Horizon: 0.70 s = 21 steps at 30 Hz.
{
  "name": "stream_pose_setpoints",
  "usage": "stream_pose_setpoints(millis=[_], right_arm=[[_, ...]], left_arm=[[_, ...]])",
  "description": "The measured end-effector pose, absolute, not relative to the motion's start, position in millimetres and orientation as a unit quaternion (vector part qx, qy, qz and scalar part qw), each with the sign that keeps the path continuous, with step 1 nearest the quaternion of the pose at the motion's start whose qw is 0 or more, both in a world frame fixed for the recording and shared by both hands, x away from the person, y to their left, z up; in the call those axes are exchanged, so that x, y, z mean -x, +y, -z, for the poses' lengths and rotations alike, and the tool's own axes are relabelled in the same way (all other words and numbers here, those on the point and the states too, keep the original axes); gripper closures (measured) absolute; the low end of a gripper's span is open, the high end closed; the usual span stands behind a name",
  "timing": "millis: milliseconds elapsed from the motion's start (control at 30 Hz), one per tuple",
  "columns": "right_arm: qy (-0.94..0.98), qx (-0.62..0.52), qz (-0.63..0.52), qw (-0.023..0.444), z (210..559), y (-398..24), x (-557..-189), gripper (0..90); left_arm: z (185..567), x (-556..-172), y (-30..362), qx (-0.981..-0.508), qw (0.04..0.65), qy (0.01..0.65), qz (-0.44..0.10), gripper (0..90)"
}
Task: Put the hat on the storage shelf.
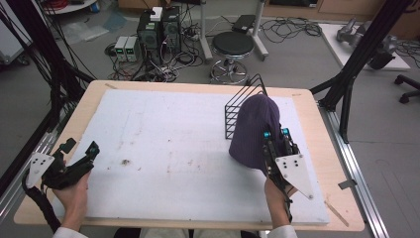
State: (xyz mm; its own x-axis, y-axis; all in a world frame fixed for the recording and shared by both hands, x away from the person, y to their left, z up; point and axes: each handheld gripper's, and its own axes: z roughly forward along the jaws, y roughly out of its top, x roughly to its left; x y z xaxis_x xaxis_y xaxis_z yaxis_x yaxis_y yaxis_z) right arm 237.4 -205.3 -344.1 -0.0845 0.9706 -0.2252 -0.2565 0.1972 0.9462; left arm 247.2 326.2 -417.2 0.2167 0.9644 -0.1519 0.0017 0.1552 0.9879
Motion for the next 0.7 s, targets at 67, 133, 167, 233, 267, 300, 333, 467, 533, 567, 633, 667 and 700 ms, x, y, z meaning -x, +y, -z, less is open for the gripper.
stream_pose_setpoints(millis=[67,133,167,233,267,300,333,467,533,567,633,667,700], right_arm=[[0.512,-0.339,-0.533,0.582,338,-200,-238,74.7],[0.511,-0.334,-0.538,0.582,333,-195,-238,74.7],[0.511,-0.334,-0.538,0.582,333,-195,-238,74.7],[0.510,-0.325,-0.546,0.581,326,-186,-238,74.6],[0.509,-0.323,-0.549,0.578,324,-182,-237,74.5],[0.509,-0.323,-0.549,0.578,324,-182,-237,74.5],[0.511,-0.313,-0.554,0.578,320,-175,-237,74.5],[0.510,-0.298,-0.568,0.573,314,-159,-236,74.5],[0.510,-0.295,-0.576,0.567,311,-151,-237,74.5],[0.508,-0.295,-0.580,0.564,310,-148,-238,74.5],[0.507,-0.292,-0.588,0.558,307,-141,-239,74.5],[0.507,-0.292,-0.588,0.558,307,-141,-239,74.5],[0.507,-0.288,-0.595,0.554,305,-134,-240,74.5]], left_arm=[[415,-247,325,-0.506,0.597,0.473,-0.405,20.3],[412,-246,326,-0.501,0.603,0.471,-0.404,20.3],[412,-246,326,-0.501,0.603,0.471,-0.404,20.3],[410,-246,327,-0.498,0.606,0.470,-0.404,20.4],[410,-246,327,-0.498,0.606,0.470,-0.404,20.3],[410,-246,327,-0.498,0.607,0.469,-0.404,20.3],[409,-246,327,-0.499,0.608,0.467,-0.404,20.3],[407,-246,324,-0.505,0.608,0.459,-0.406,19.9],[405,-246,322,-0.504,0.611,0.456,-0.405,19.8],[404,-246,320,-0.505,0.613,0.453,-0.405,19.8],[402,-246,318,-0.507,0.615,0.449,-0.405,19.8],[402,-246,318,-0.507,0.615,0.449,-0.405,19.8],[400,-247,316,-0.506,0.618,0.445,-0.404,19.8]])
